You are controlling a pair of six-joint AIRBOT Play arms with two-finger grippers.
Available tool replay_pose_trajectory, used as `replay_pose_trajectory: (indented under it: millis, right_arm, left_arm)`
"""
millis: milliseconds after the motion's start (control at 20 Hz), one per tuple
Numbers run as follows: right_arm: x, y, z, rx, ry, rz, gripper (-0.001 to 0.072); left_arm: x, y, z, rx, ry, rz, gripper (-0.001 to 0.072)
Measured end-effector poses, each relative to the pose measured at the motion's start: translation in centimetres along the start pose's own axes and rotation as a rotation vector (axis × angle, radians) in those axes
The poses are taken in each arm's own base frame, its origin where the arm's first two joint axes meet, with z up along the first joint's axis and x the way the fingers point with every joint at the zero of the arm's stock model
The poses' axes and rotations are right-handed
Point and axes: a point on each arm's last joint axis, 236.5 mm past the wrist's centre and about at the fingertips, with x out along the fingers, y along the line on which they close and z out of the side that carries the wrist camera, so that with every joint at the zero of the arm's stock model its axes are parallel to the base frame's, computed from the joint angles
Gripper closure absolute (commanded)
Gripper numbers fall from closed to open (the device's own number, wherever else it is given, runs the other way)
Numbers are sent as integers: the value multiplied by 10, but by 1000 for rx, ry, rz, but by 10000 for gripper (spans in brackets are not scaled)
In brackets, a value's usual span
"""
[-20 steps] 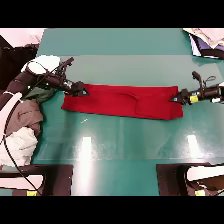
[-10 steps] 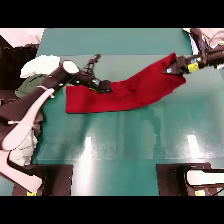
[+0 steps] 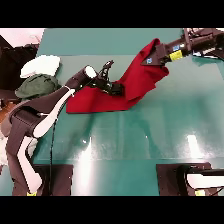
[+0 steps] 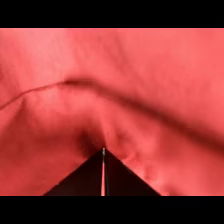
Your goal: Fold the shirts.
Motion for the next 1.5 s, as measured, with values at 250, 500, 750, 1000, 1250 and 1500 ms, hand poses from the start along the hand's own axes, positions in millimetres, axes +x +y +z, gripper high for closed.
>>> replay_pose_trajectory:
  millis: [250,500,750,1000,1250,1500]
  right_arm:
    - [29,11,-3,-12,36,28,698]
    - [69,15,-8,-14,85,56,699]
    - [113,33,3,-79,98,89,698]
    - [187,41,2,-129,99,76,690]
    - [269,77,6,-242,0,116,179]
    - [290,97,-2,-288,-52,154,214]
  left_arm:
    - [-14,11,7,-4,-5,19,683]
    - [-106,41,36,45,-63,126,683]
    - [-231,72,45,76,-133,258,682]
    - [-317,88,32,50,-183,331,682]
    - [-344,90,24,34,-196,348,682]
    - [-347,88,17,27,-177,342,682]
